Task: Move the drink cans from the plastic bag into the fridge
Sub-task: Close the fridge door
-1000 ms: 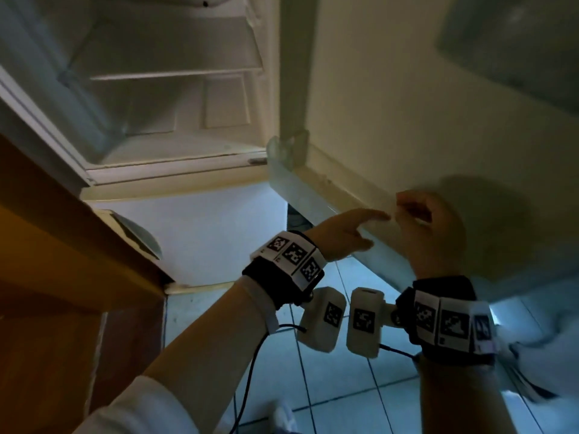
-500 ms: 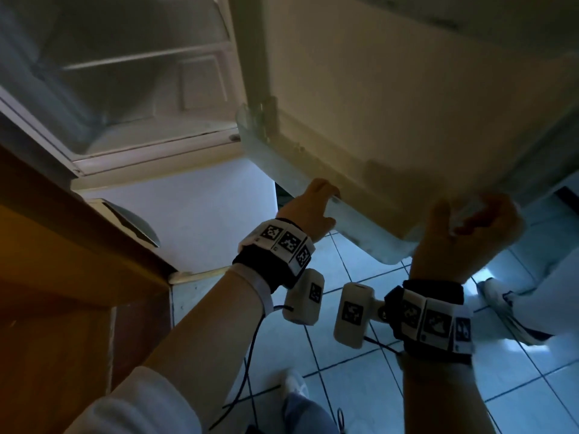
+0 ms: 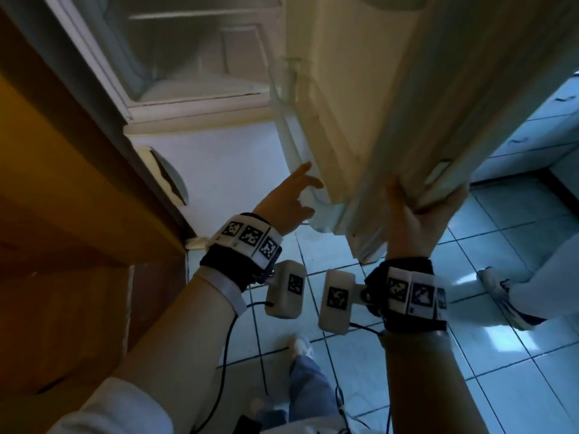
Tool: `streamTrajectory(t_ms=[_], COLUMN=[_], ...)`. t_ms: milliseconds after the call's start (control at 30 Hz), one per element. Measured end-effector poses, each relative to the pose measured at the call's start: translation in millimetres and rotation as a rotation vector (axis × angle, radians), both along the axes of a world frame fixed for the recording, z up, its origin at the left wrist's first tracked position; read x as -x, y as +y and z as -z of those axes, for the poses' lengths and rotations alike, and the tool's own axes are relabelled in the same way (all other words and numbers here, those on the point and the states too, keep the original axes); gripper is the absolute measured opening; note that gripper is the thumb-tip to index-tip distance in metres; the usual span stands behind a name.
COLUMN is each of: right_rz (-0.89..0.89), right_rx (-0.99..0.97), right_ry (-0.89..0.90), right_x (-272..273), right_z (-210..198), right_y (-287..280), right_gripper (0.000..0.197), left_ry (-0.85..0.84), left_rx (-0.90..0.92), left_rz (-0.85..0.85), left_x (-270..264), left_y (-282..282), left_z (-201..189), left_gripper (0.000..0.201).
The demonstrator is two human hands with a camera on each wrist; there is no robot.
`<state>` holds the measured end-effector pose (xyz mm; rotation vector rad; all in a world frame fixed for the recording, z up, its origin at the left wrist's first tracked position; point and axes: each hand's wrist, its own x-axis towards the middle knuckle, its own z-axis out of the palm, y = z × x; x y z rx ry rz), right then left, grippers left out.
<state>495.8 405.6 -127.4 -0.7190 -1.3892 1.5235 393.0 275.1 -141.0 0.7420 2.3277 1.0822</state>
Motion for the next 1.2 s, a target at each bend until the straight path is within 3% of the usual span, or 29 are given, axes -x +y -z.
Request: streamTrajectory(t_ms=[100, 233, 400, 500, 567, 767, 933, 1033, 1200], right_rz=[-0.103, -0.296, -0.489, -0.625, -0.698, -0.67, -0.508, -0.445, -0.437], right_rx=[-0.016, -0.128, -0.32, -0.372, -0.359, -0.466, -0.684, -0.792, -0.865], right_ry=[-0.035, -0.031, -0.012, 0.097, 0.164, 0.124, 0.046, -0.086, -0.237], right_x=[9.6, 29.6, 70.2, 110.7, 142.4, 245.6, 330.3, 364.0, 414.4], right_z=[7.4, 10.6, -5.7, -22.2, -29.0, -43.1, -59.0, -63.3, -56.2], right_y=[-41.7, -86.4, -134.4, -159.6, -174.5, -189.0, -177.6, -186.8, -193.5], right_gripper=[0.09, 0.103, 0.12, 0.101, 0.089, 0.08, 0.103, 0.111, 0.11], left_ry=[-0.133, -0.223, -0.167, -0.091, -0.022, 0.087, 0.149, 0.231, 0.23], left_rx=[-0.211, -0.488, -0.684, -0.714, -0.735, -0.782, -0.841, -0.821, -0.723], left_rz=[-0.061, -0.205, -0.379, -0.423, -0.429, -0.629, -0.844, -0.962, -1.049], left_x=[-8.1, -11.4, -0.7, 17.7, 36.0, 111.0, 182.4, 236.3, 323.0], left_y=[-44.4, -98.1, -156.5, -187.8, -204.8, -226.3, -215.4, -208.7, -216.1], left_z=[-9.1, -33.0, -64.0, -75.3, -80.4, -90.6, -87.2, -84.0, -76.2], left_gripper=[0.049, 0.039, 0.038, 0.05, 0.069, 0.101, 0.095, 0.111, 0.112])
